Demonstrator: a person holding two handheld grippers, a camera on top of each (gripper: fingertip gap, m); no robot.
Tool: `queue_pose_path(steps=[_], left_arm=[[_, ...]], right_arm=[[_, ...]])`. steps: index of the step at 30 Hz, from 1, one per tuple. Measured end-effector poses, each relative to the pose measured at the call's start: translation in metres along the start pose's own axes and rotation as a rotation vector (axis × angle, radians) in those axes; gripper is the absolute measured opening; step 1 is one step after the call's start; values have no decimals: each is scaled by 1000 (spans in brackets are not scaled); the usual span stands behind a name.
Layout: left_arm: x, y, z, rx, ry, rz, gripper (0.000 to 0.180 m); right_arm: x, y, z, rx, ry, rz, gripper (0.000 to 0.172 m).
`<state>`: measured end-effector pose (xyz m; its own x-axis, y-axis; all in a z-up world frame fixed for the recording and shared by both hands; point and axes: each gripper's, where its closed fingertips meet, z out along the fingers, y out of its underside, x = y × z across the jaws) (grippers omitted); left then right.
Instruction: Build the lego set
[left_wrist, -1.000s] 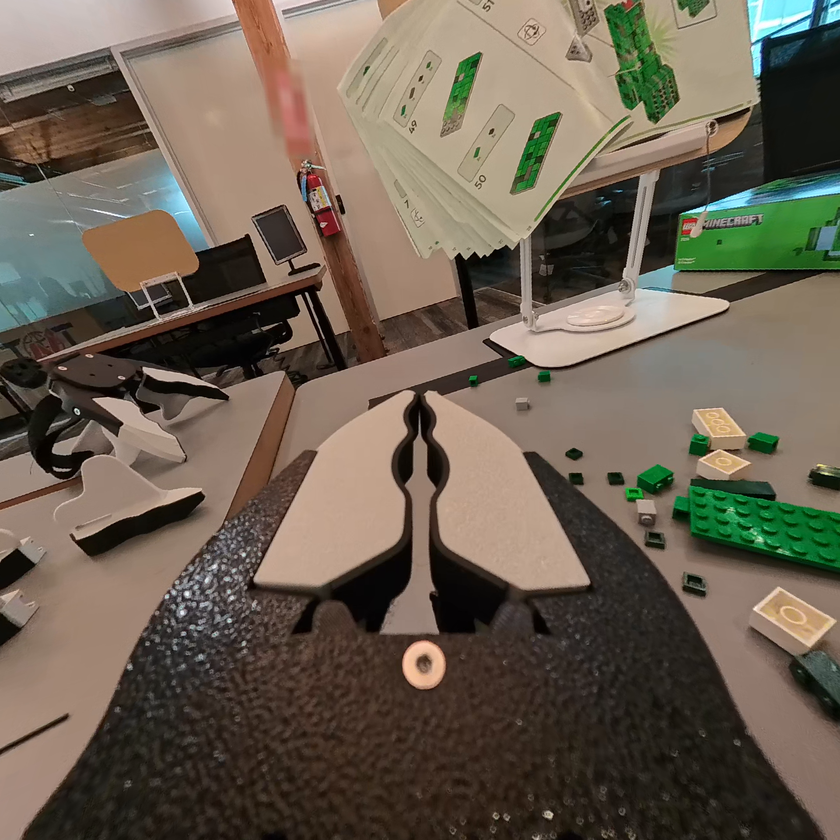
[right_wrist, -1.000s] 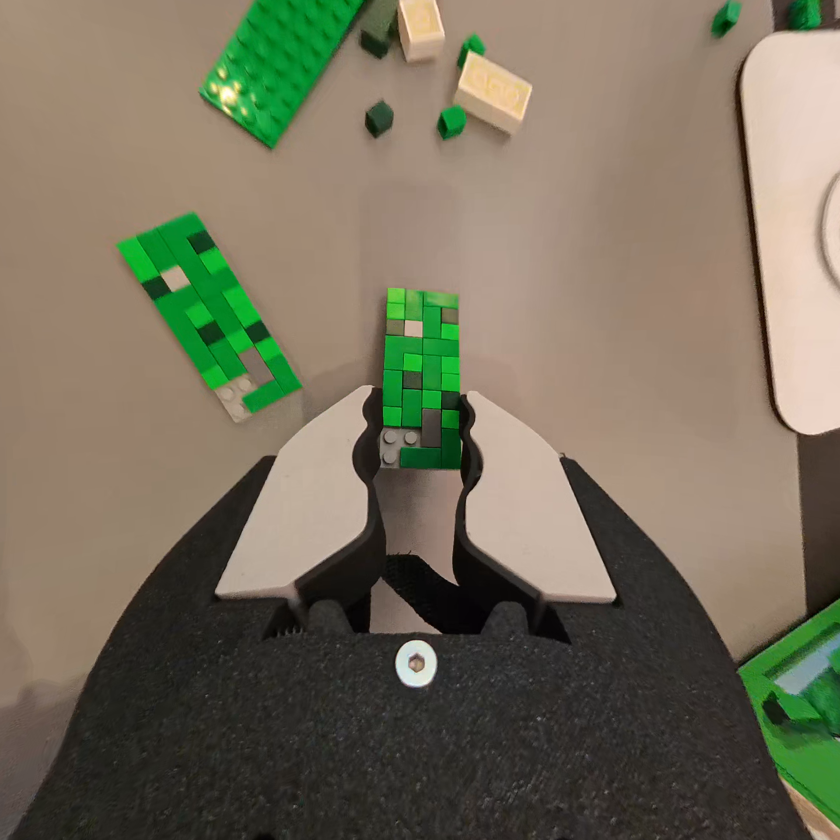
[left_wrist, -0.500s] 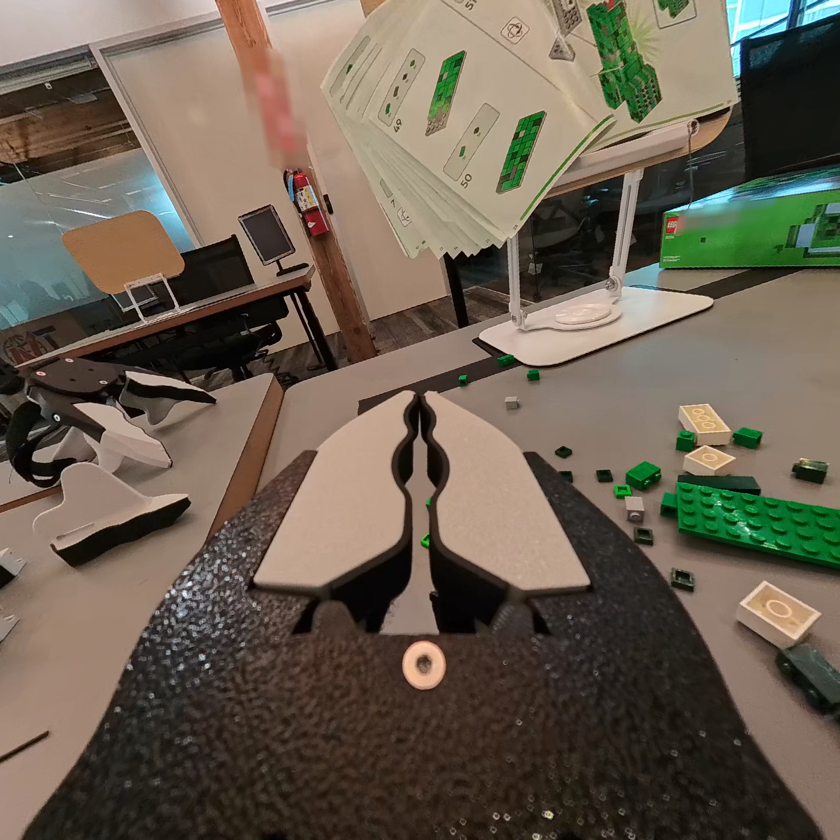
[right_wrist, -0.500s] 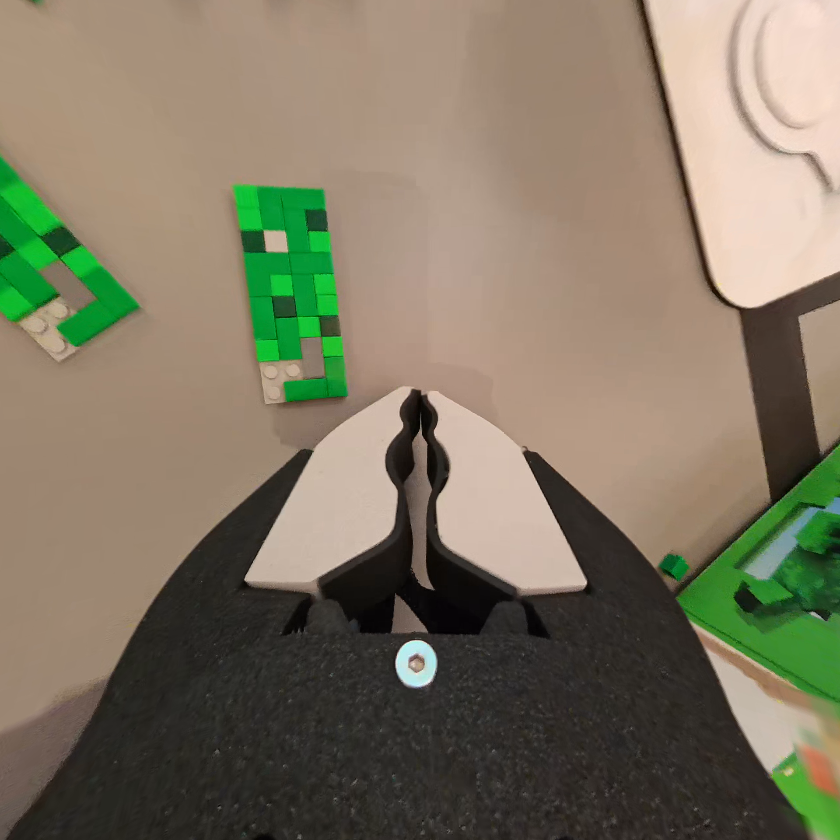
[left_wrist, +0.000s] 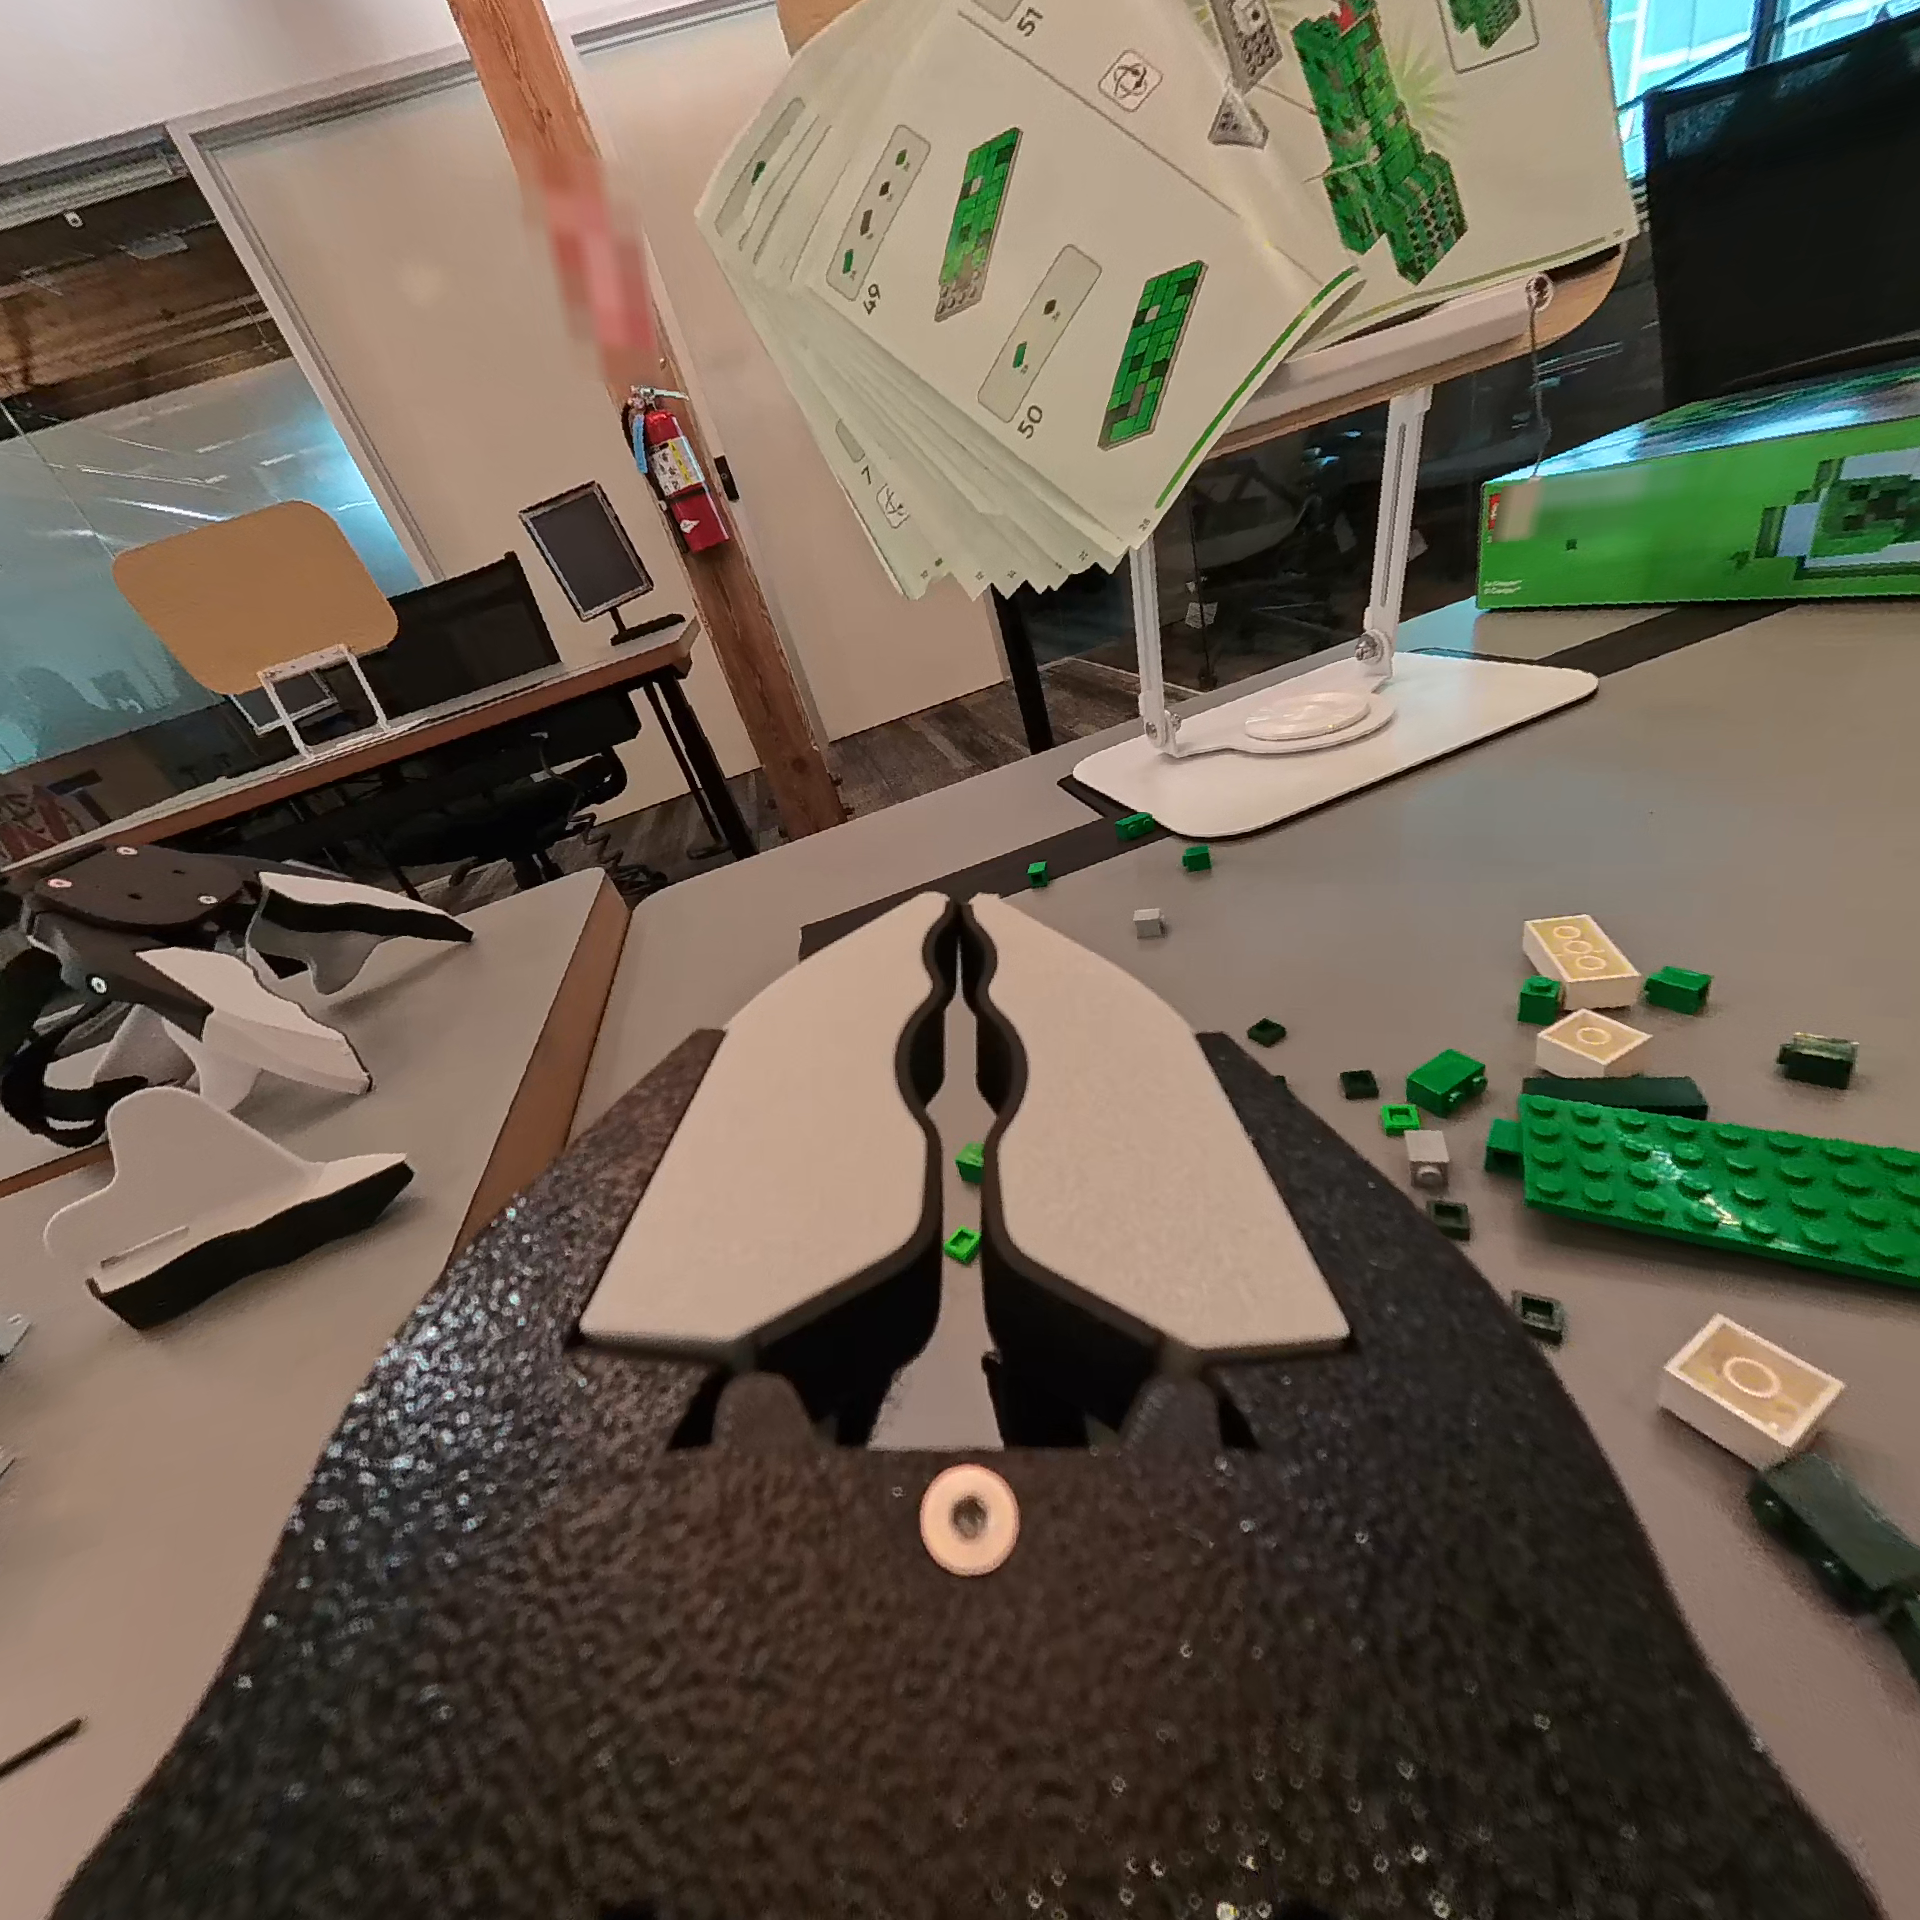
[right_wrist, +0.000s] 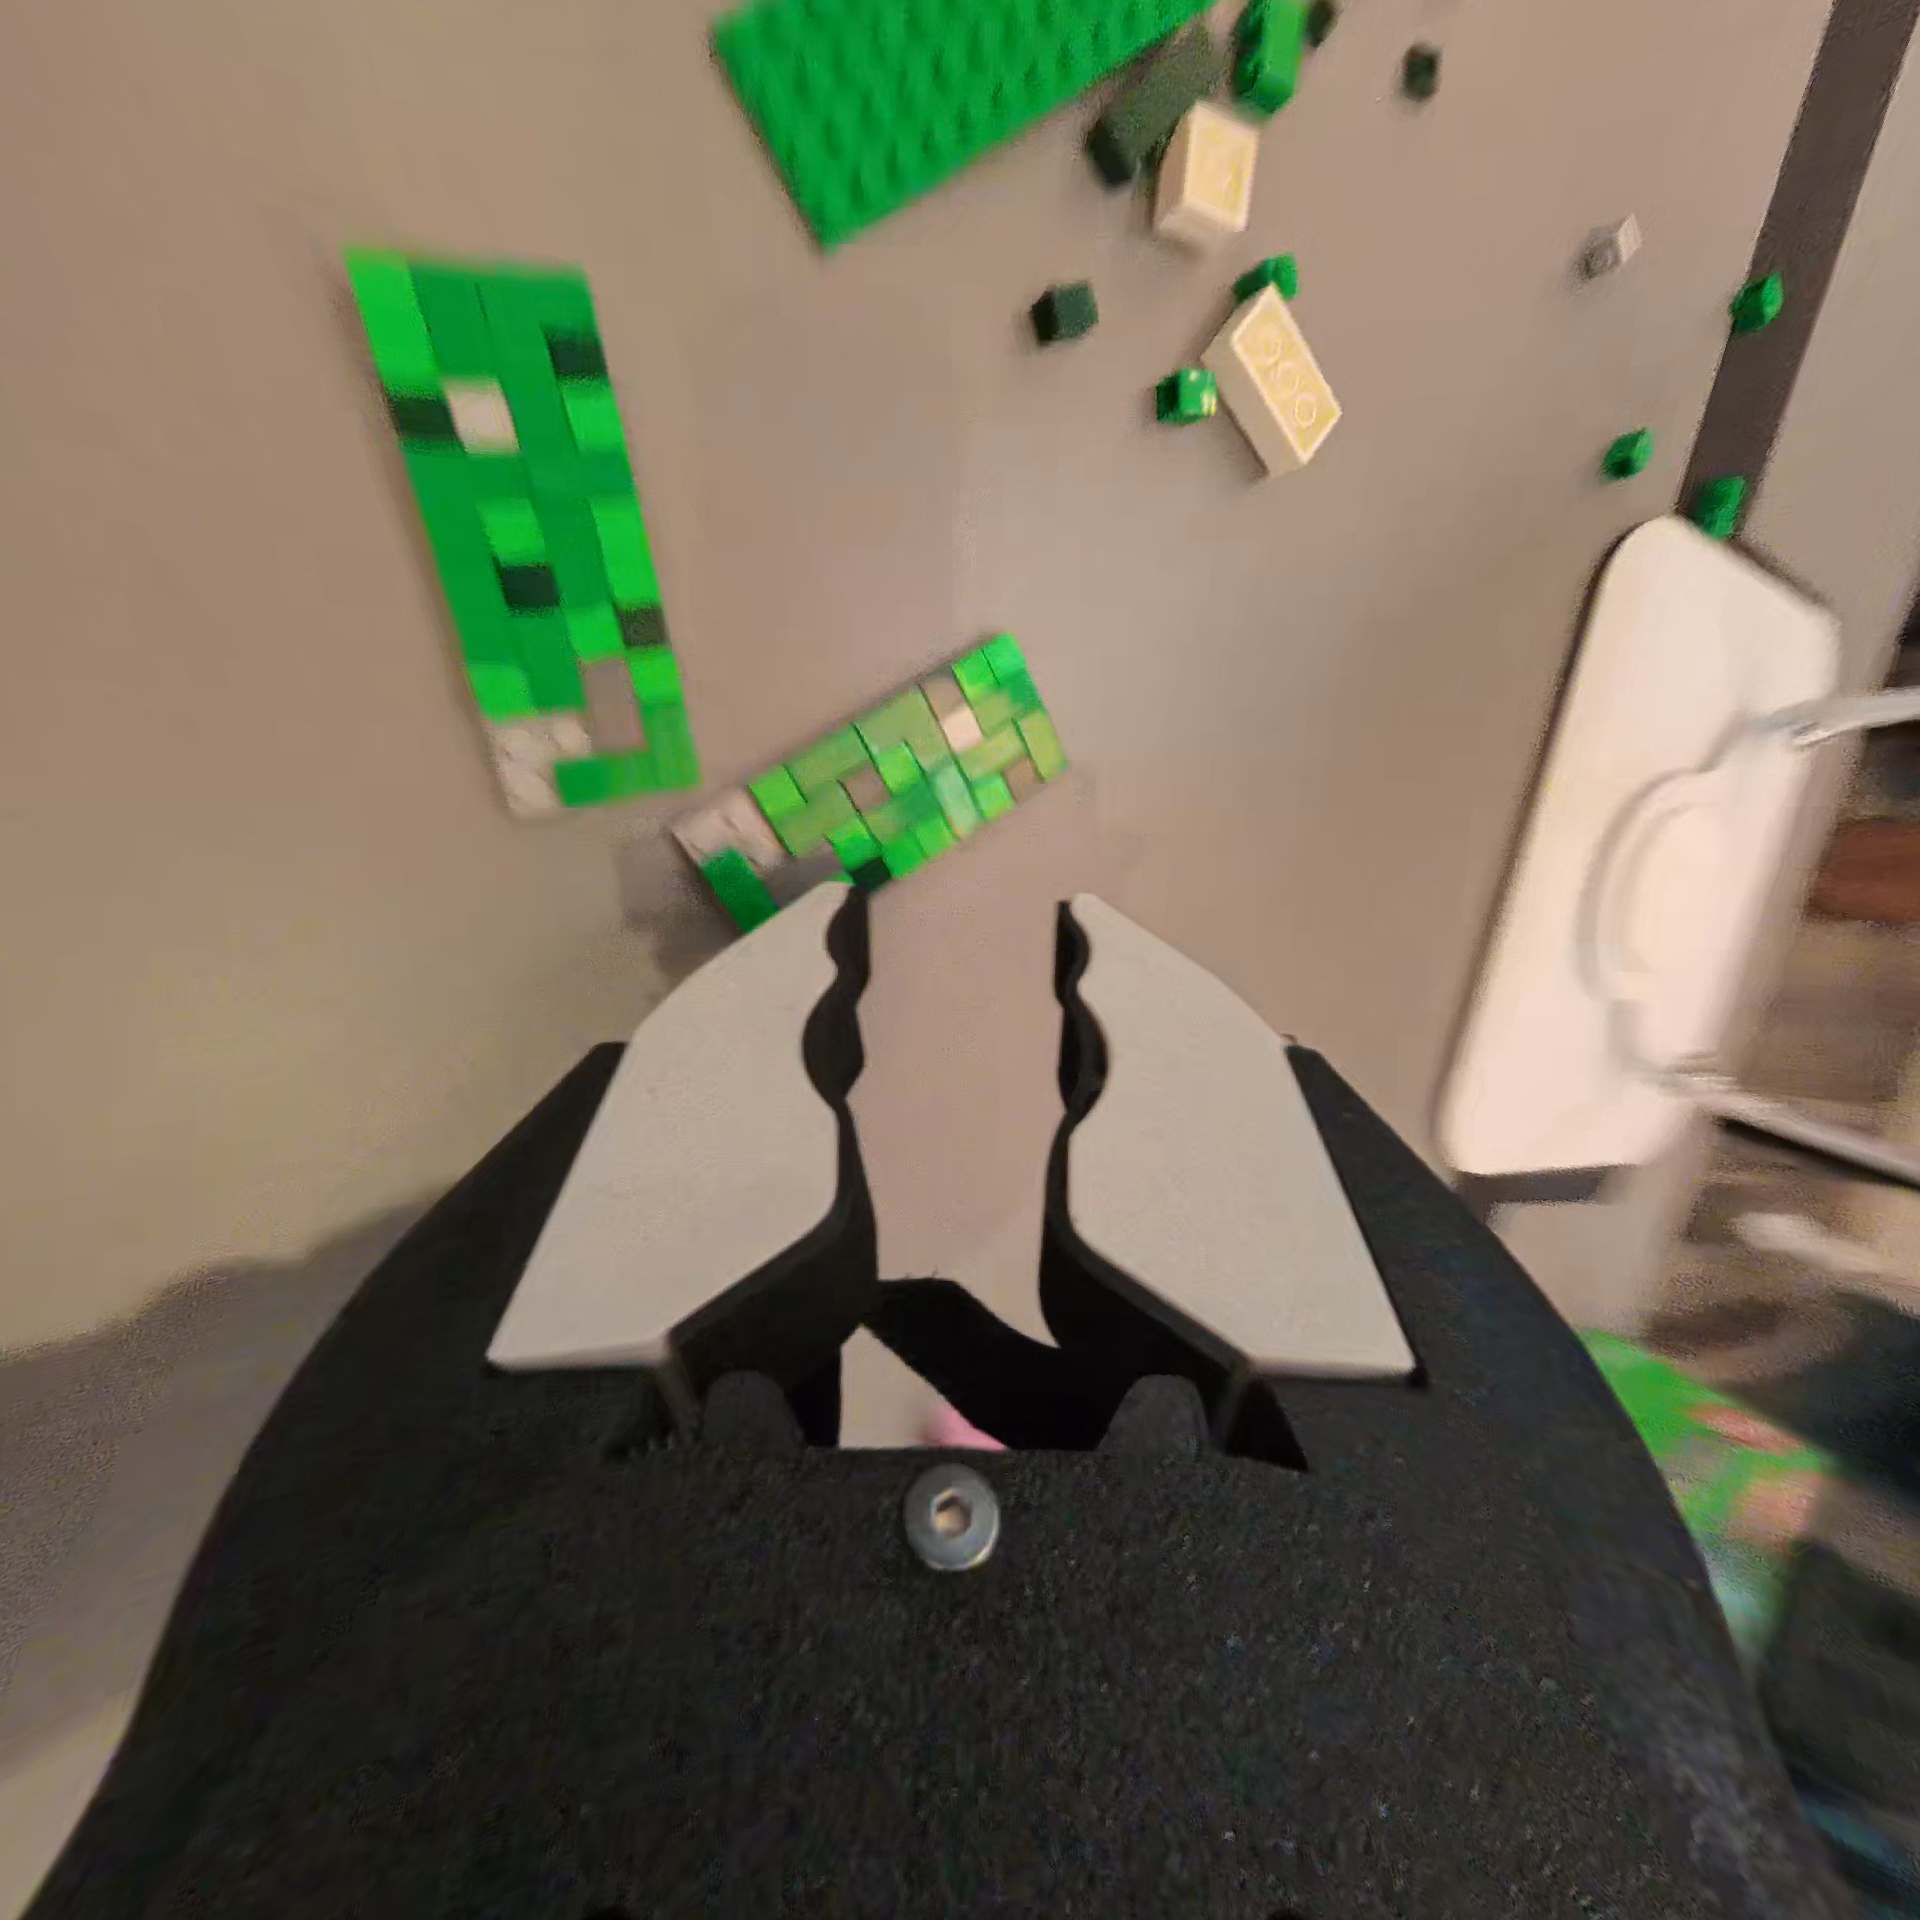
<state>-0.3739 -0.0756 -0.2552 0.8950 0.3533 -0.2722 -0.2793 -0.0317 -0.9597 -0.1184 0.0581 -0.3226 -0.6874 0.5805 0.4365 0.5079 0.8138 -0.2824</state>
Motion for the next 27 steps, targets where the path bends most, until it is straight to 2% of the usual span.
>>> queue_pose_path(steps=[4,6,10,15,17,27], left_arm=[[1,0,0,1,2,5,0],[2,0,0,-1,7,4,0],[1,-1,0,1,9,-2,0],[3,0,1,-5,14,8,0],[3,0,1,-6,15,10,0],[8,2,3,-17,31,32,0]], right_arm=[[13,-6,0,-183,70,-528,64],[14,-4,1,-257,31,-822,66],[19,0,6,-270,-45,-1358,70],[10,-14,19,-123,-139,-1601,82],[3,-16,23,-54,-179,-1687,82],[-8,-5,32,97,-328,-1804,69]])
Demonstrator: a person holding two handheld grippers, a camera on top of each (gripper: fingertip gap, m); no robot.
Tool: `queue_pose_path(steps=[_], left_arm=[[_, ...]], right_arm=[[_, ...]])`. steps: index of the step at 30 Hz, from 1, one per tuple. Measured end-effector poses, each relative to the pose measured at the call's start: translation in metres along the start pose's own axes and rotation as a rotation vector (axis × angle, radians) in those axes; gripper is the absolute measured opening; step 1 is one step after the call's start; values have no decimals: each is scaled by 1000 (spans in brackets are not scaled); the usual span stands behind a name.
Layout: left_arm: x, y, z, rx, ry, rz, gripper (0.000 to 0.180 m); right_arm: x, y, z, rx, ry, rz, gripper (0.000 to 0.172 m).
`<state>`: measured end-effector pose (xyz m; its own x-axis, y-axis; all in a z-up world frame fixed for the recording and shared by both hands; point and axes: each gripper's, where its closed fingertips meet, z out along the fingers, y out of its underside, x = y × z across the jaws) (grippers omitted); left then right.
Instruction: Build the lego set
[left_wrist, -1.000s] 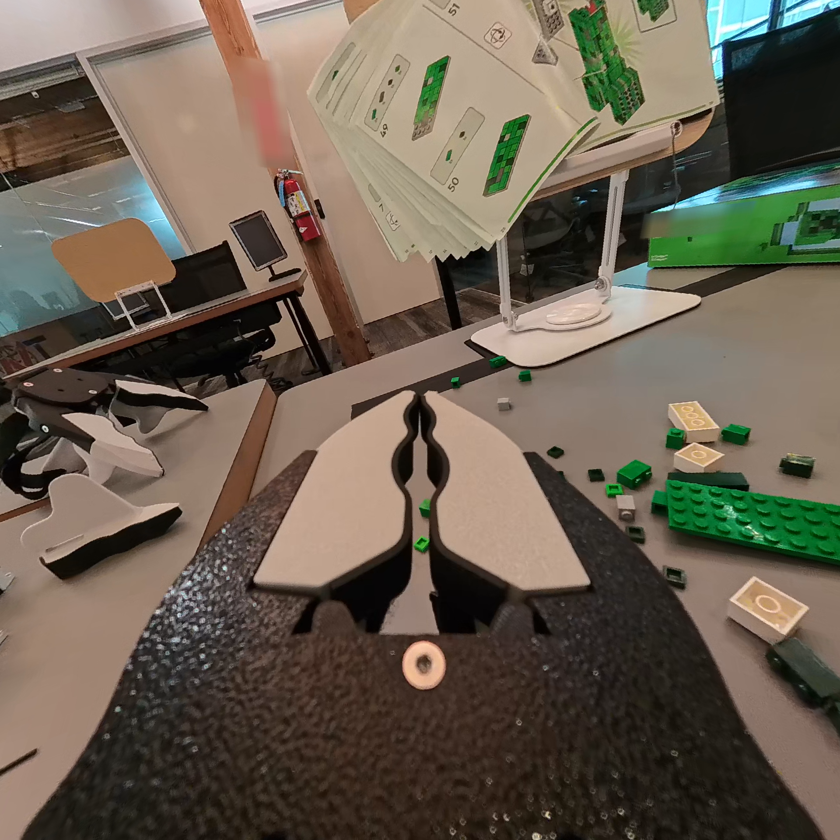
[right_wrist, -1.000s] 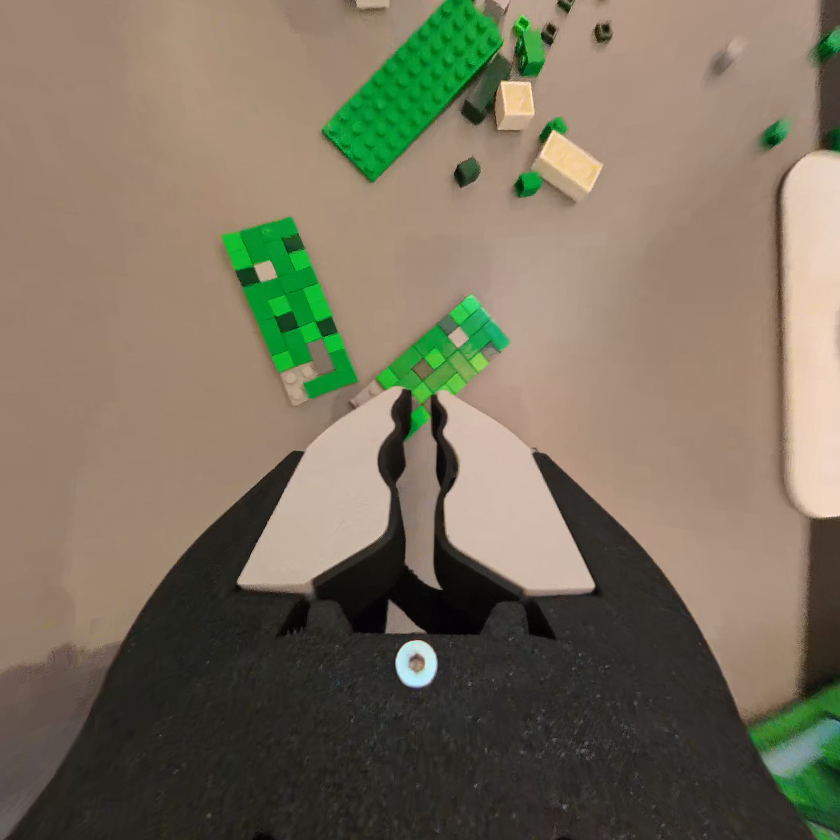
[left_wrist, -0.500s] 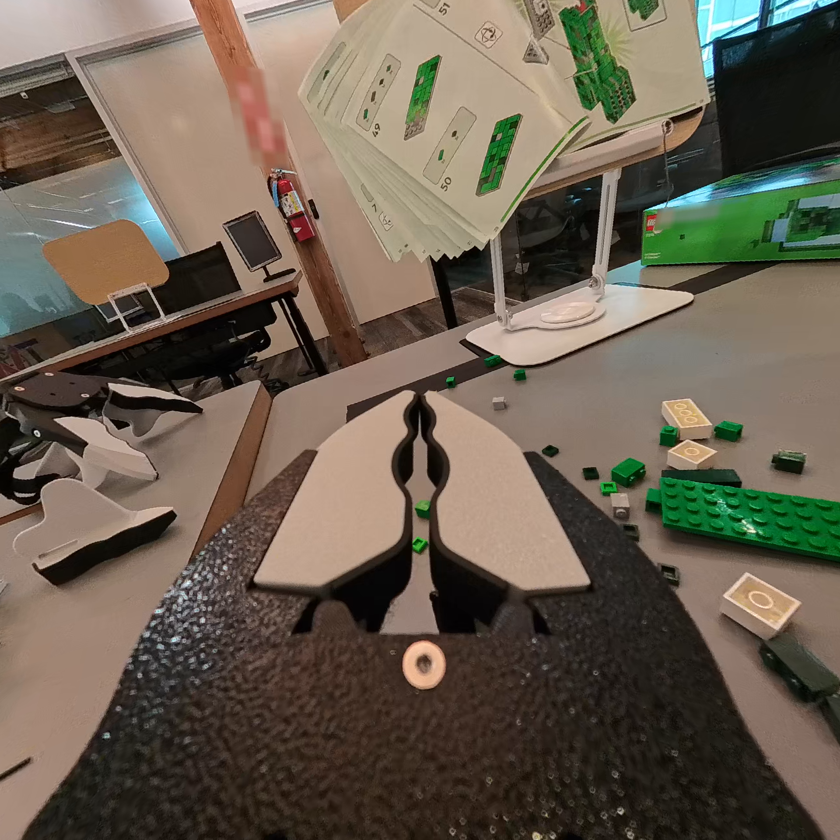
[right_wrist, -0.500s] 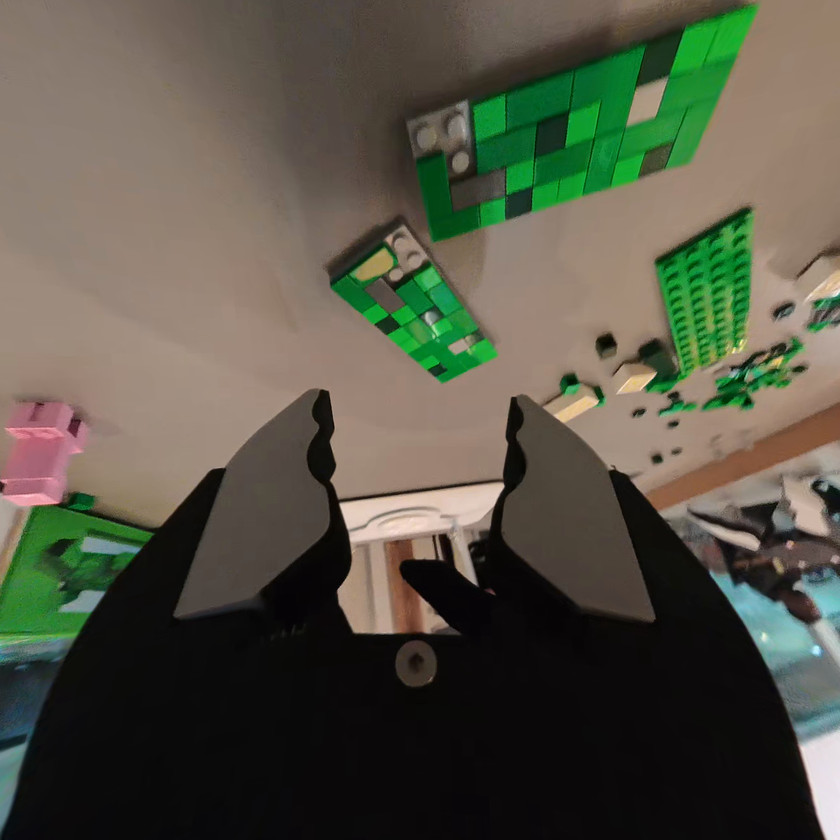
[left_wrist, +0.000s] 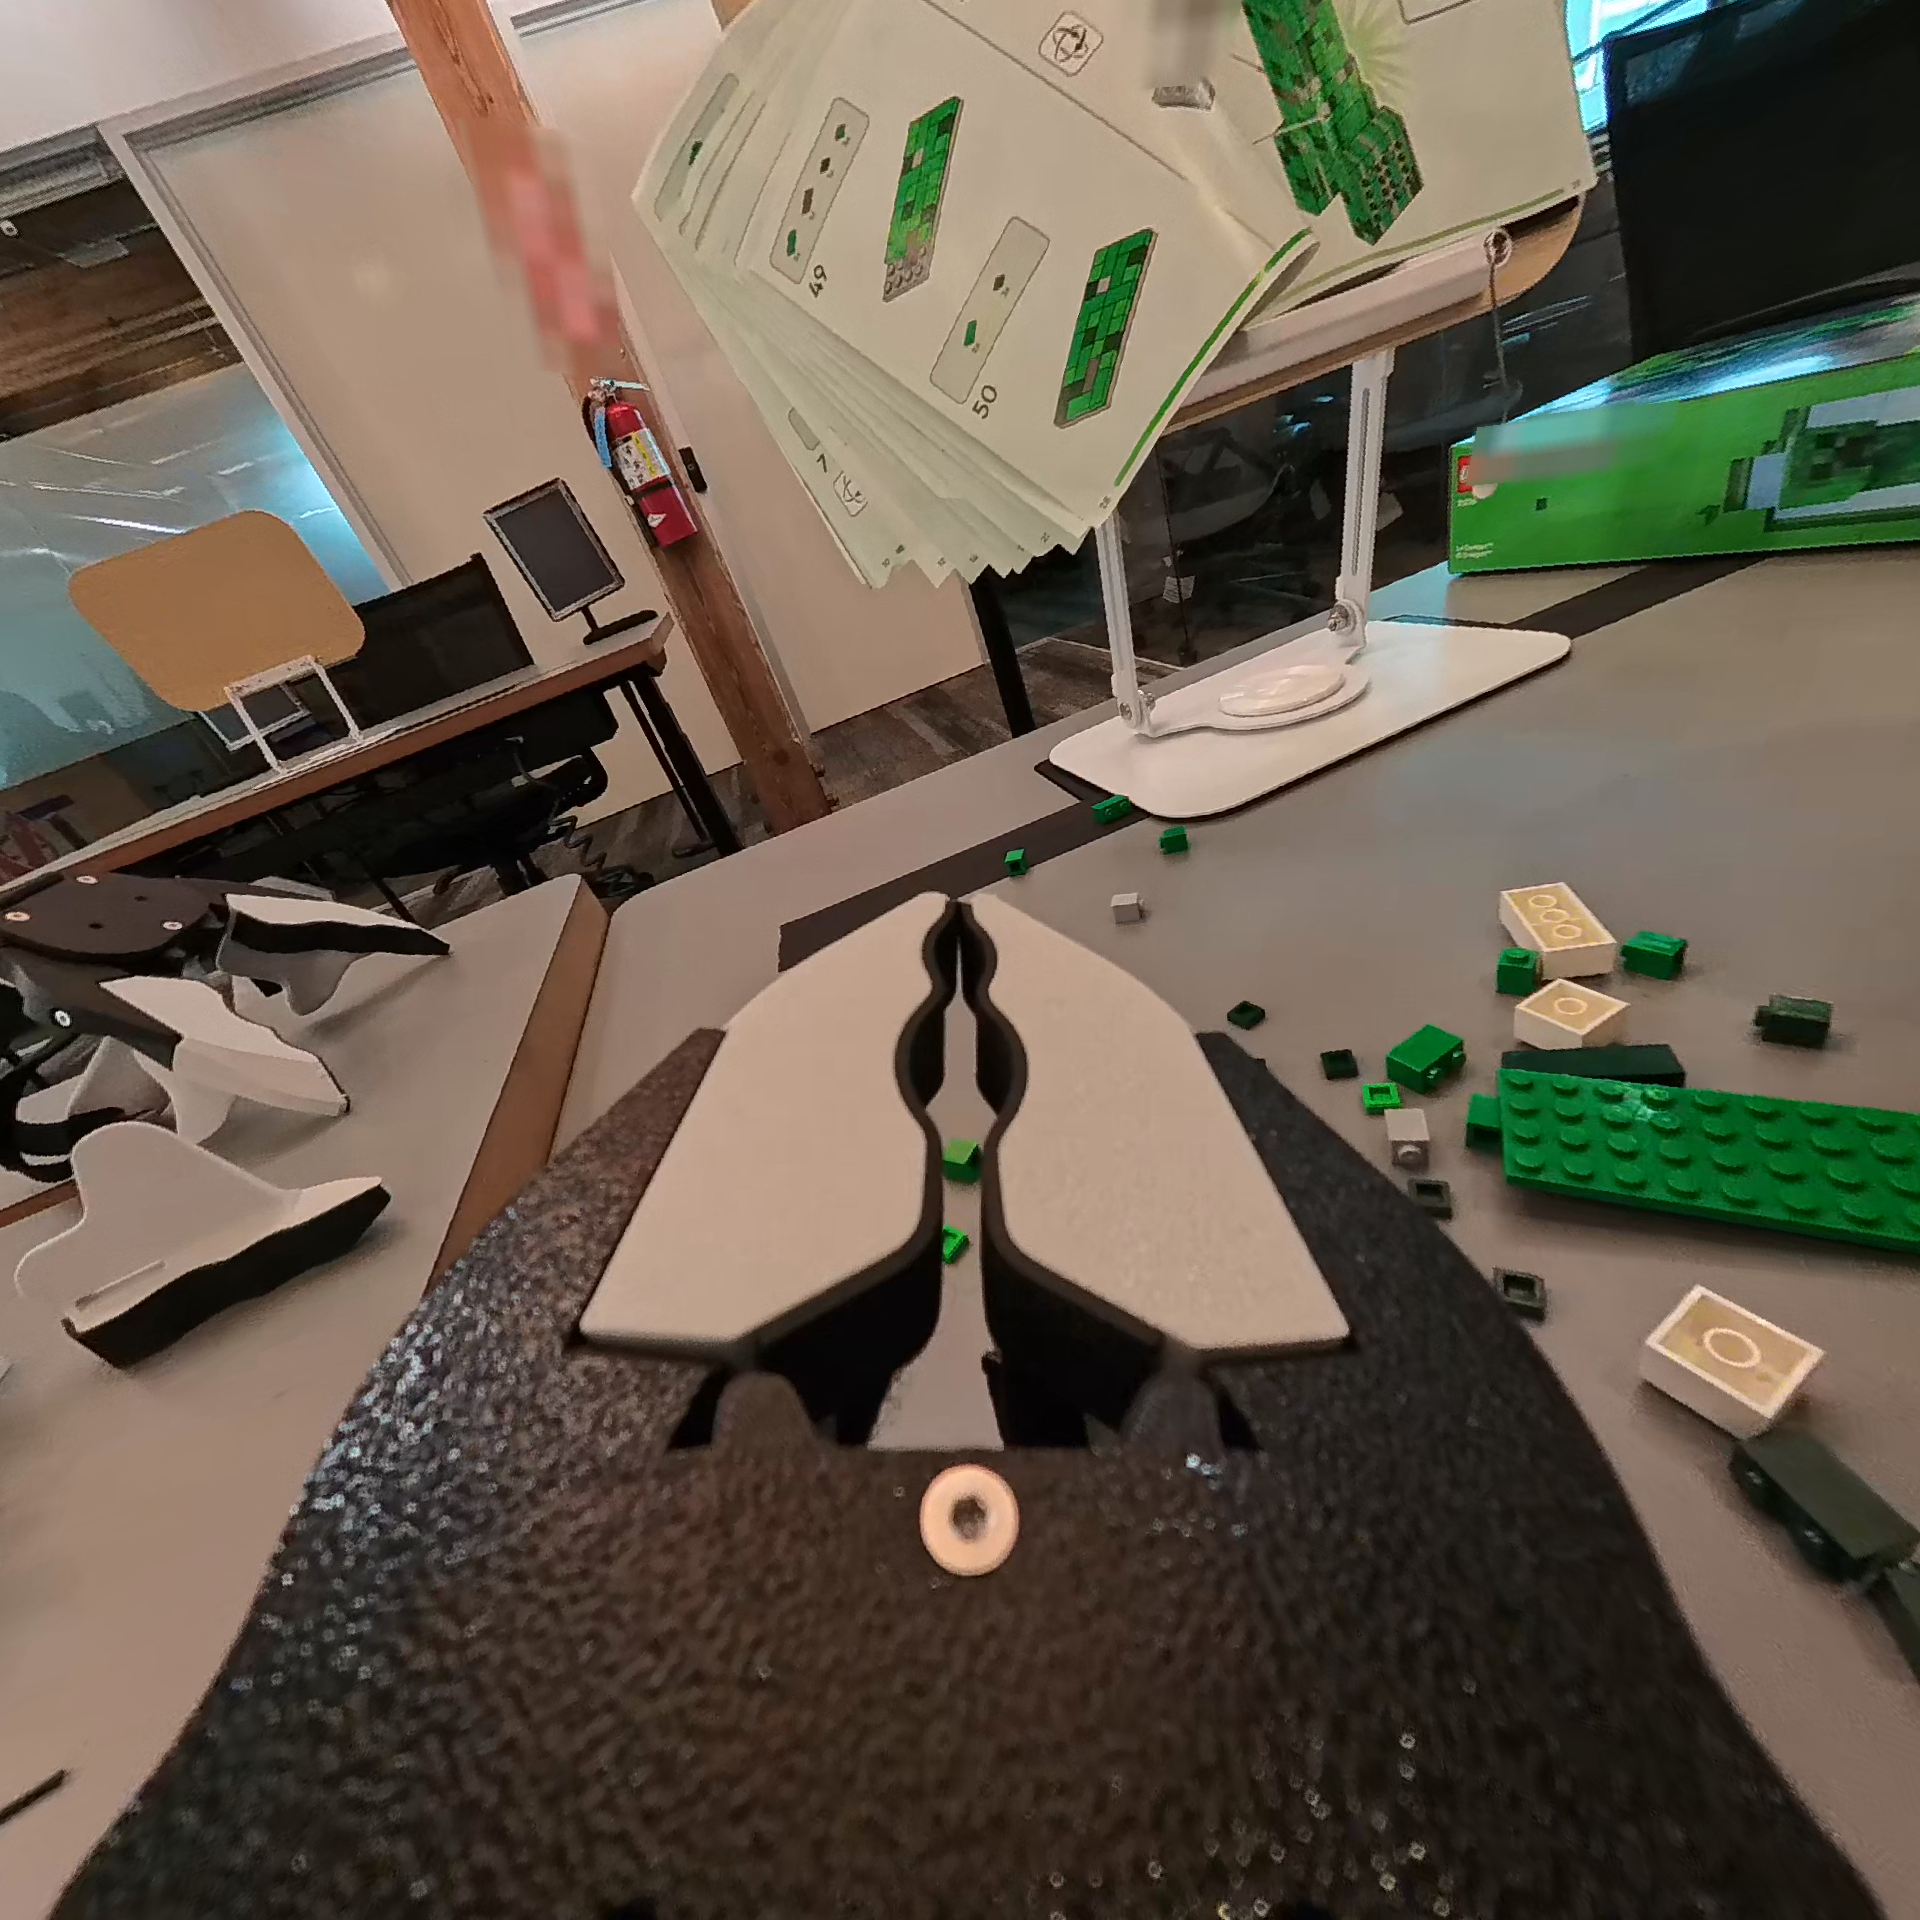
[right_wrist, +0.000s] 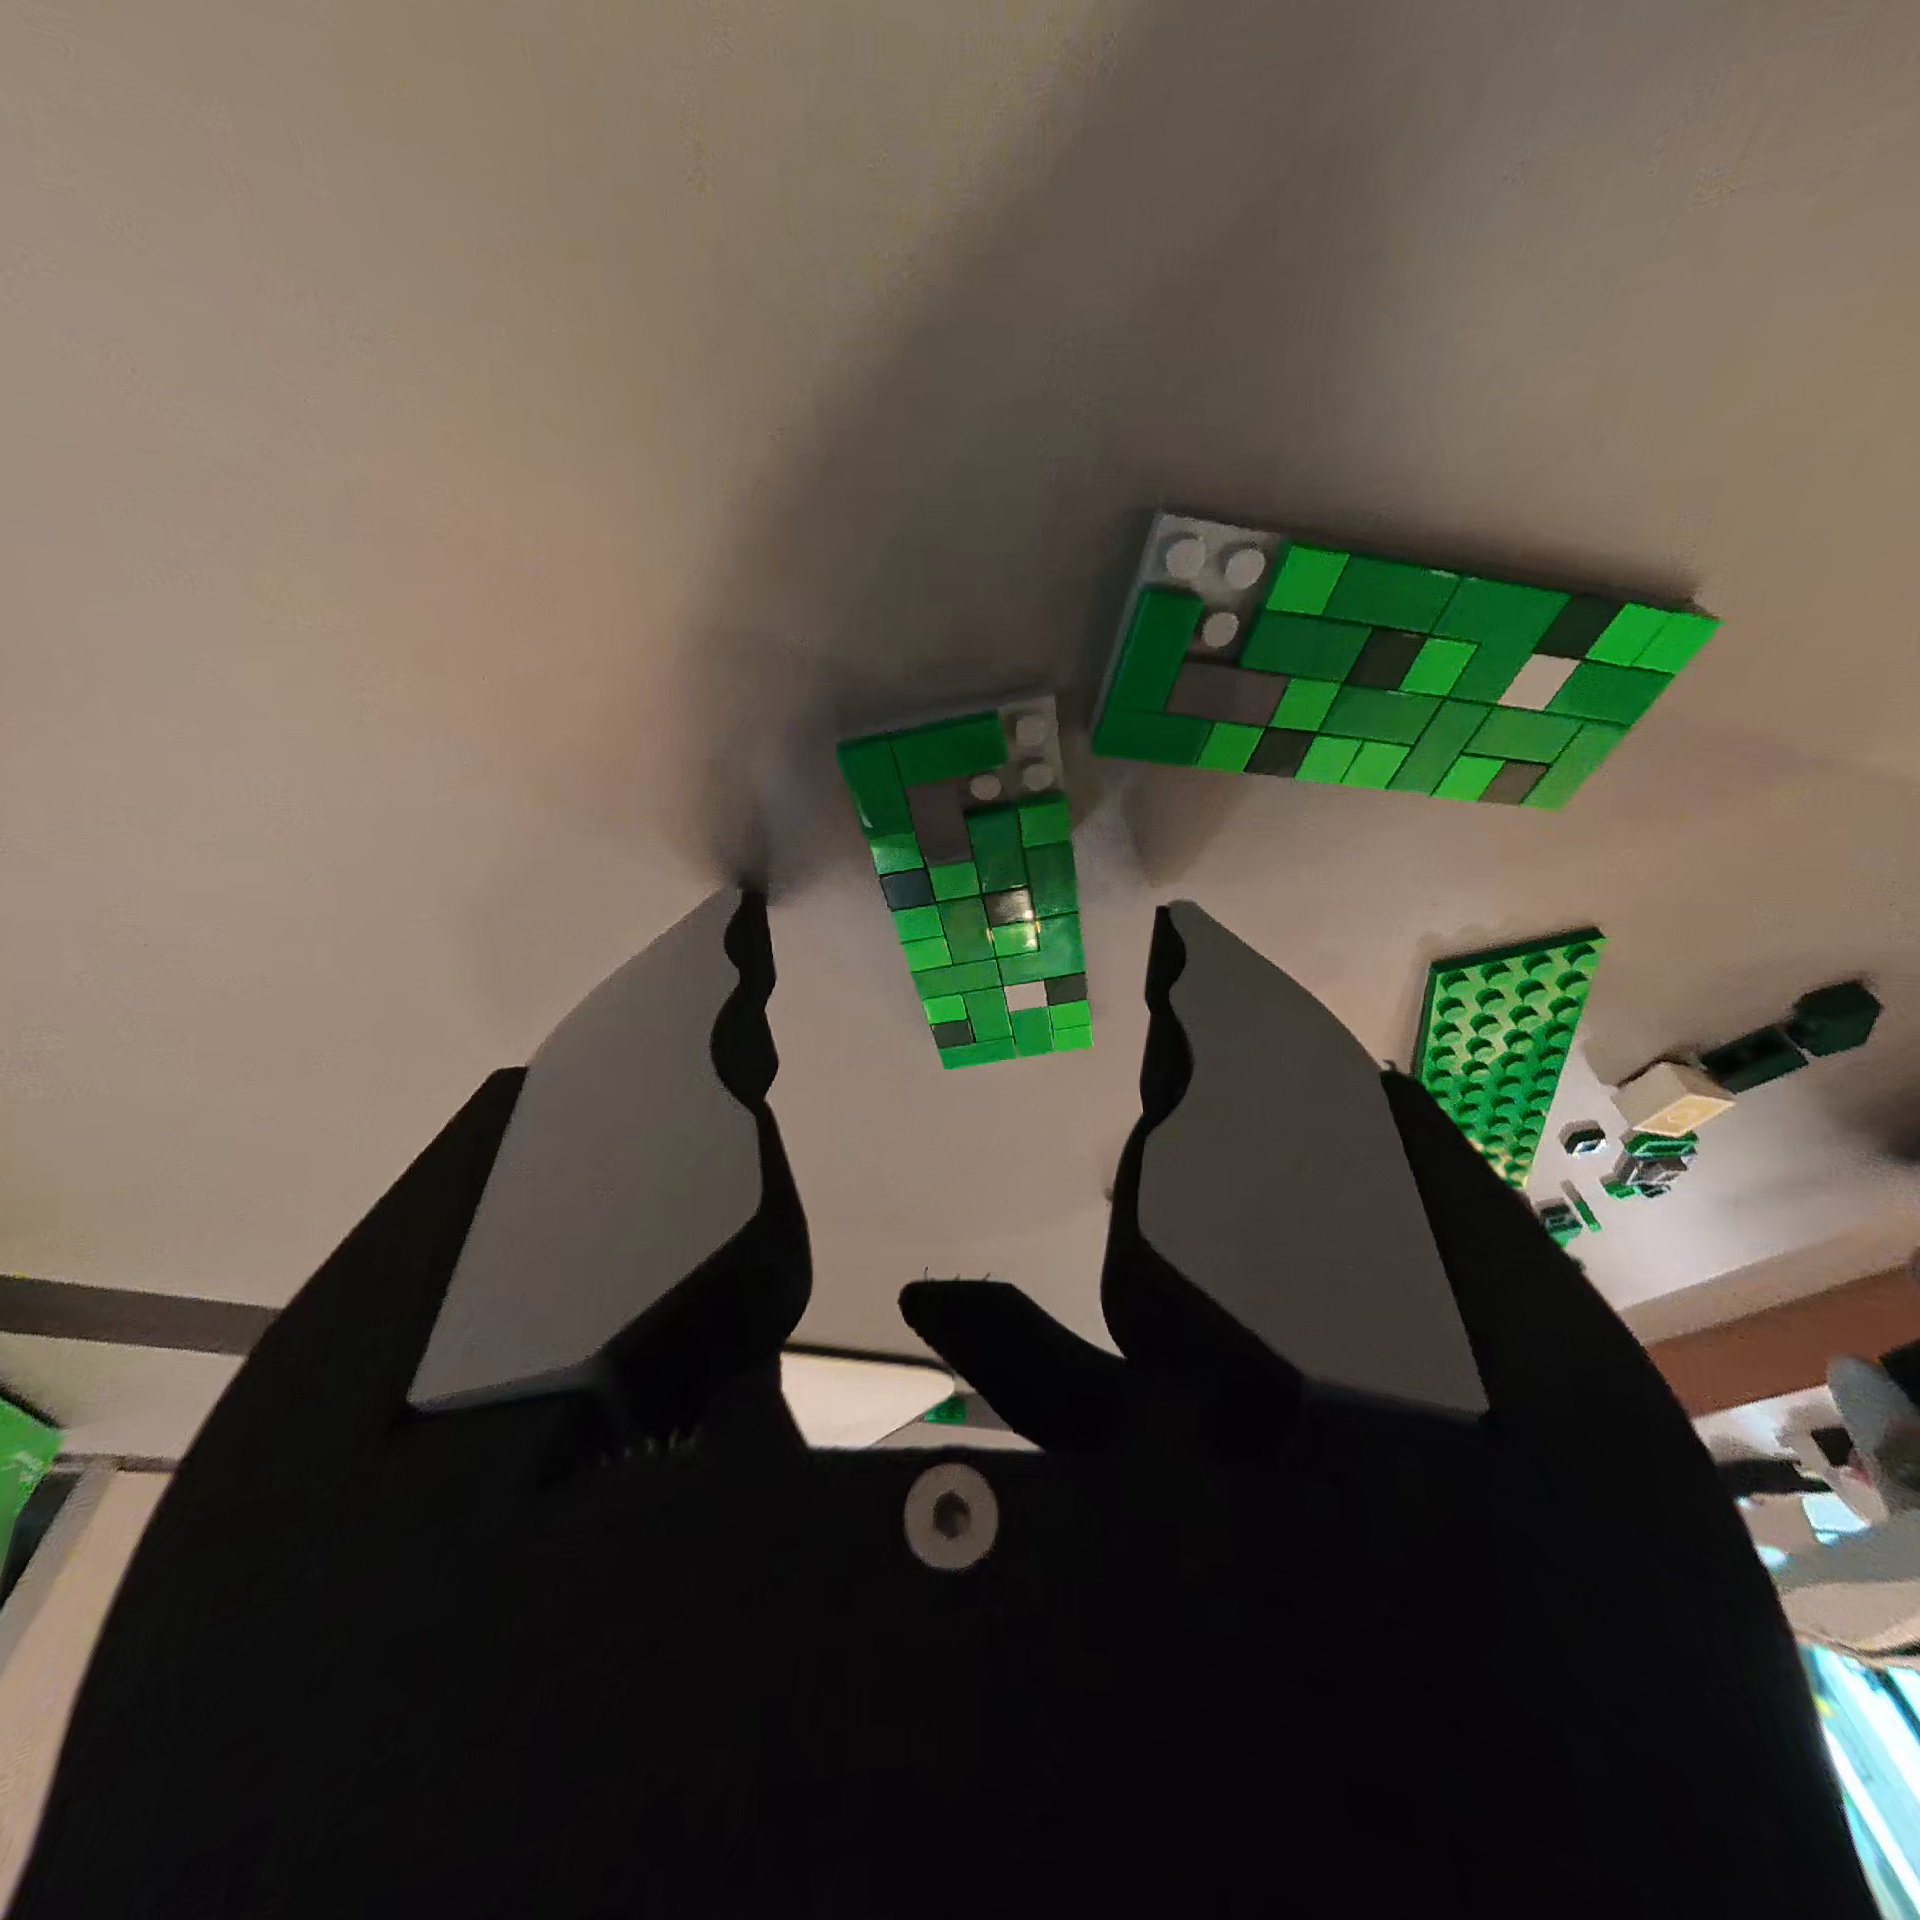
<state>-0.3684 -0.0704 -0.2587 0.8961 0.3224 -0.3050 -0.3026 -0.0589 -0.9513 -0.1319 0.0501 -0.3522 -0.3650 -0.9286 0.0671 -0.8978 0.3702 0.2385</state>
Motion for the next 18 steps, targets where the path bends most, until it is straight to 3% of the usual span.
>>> queue_pose_path(steps=[2,4,7,8,11,14,16,18], left_arm=[[1,1,1,-3,4,3,0],[2,1,1,-5,6,7,0],[2,1,1,-6,9,9,0],[2,1,1,-7,9,8,0],[1,1,1,-5,8,-5,0],[0,1,0,-2,7,-17,0],[0,1,0,0,9,-21,0],[-1,1,1,1,8,-24,0]], right_arm=[[-1,0,0,10,-9,10,61],[-6,-1,-1,27,-30,30,34],[-7,0,-2,7,-48,209,33],[-7,-2,-4,25,-62,352,33],[-13,-9,-9,90,-216,1011,33],[-20,4,-10,44,-286,1571,33],[-26,4,-10,23,-349,1787,33],[-29,2,-8,10,-362,1888,33]])
